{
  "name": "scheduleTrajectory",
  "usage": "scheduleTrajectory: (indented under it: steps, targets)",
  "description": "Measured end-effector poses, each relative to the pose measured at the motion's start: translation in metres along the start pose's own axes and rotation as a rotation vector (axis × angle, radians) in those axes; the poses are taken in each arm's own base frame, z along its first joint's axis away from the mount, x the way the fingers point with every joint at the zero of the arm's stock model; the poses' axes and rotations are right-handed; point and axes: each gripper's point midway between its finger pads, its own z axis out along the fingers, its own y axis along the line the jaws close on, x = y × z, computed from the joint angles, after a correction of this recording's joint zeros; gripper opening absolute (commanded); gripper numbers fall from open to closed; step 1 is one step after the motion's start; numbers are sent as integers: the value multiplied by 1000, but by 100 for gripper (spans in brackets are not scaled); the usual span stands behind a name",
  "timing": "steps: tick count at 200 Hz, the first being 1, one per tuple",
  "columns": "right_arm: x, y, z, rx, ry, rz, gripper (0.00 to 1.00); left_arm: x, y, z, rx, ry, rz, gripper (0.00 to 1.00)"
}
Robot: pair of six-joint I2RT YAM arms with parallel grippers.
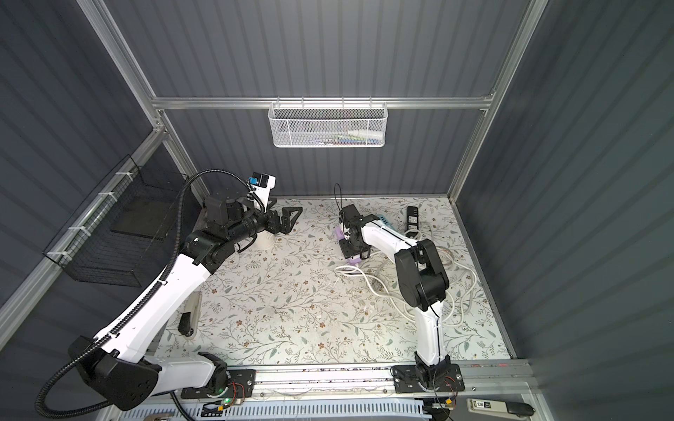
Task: Unwrap the cord wrapped around the power strip
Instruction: Place the power strip at the center of the board.
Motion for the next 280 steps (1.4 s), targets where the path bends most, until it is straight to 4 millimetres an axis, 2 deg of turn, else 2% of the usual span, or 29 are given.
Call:
scheduleTrajectory:
  steps: [34,57,74,99,127,160,178,243,280]
  targets:
    - [-35,0,-3,-8,-64,5,0,-1,-1,1,7,-6,1,100]
    - [-48,1,7,-14,-74,7,0,-1,-1,1,9,-6,2,100]
    - [-49,0,19,-15,-58,10,0,-1,-1,1,9,-6,2,100]
    - [-37,0,38,-13,-9,10,0,0,-1,1,9,-6,2,100]
    - [-33,-1,42,-12,8,11,0,1,-2,1,11,-4,1,100]
    - [-33,-1,43,-12,8,11,22,1,-3,1,19,-3,1,100]
    - [-32,-2,44,-11,9,16,41,1,-3,1,22,-3,1,100]
    - [-32,-5,45,-9,6,38,80,2,-4,1,27,-3,2,100]
    - [-33,-6,45,-8,3,52,97,2,-4,1,27,-3,2,100]
